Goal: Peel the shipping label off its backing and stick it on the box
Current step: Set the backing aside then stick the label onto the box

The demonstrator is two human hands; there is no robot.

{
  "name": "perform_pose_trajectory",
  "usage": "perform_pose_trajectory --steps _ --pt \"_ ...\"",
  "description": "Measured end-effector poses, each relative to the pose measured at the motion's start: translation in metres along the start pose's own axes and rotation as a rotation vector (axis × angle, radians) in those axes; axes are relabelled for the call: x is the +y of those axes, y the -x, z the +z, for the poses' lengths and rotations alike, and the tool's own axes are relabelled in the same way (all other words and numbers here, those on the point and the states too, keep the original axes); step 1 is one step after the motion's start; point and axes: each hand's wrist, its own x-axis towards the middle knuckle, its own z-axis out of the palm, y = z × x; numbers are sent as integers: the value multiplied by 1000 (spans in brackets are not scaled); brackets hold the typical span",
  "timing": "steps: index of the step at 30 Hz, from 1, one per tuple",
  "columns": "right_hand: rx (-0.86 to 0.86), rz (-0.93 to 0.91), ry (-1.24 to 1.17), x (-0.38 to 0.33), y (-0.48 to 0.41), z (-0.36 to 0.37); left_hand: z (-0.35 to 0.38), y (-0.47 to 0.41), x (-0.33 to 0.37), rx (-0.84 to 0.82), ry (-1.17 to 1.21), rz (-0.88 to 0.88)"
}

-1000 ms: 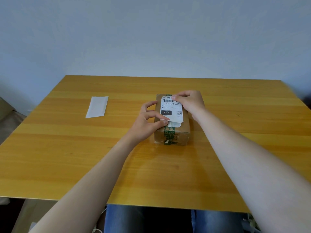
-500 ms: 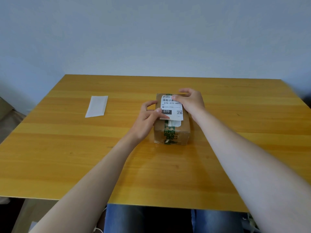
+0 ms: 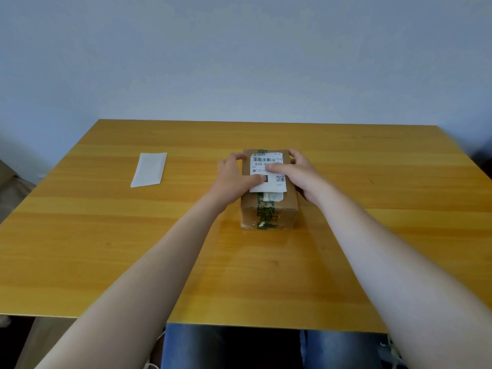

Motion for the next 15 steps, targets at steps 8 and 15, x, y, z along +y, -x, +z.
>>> perform_pose_trajectory --steps 8,15 --pt "-105 0 -60 8 11 -8 6 -6 2 -84 200 -94" --pt "-134 -2 -48 11 12 -11 8 -9 4 -64 221 -80"
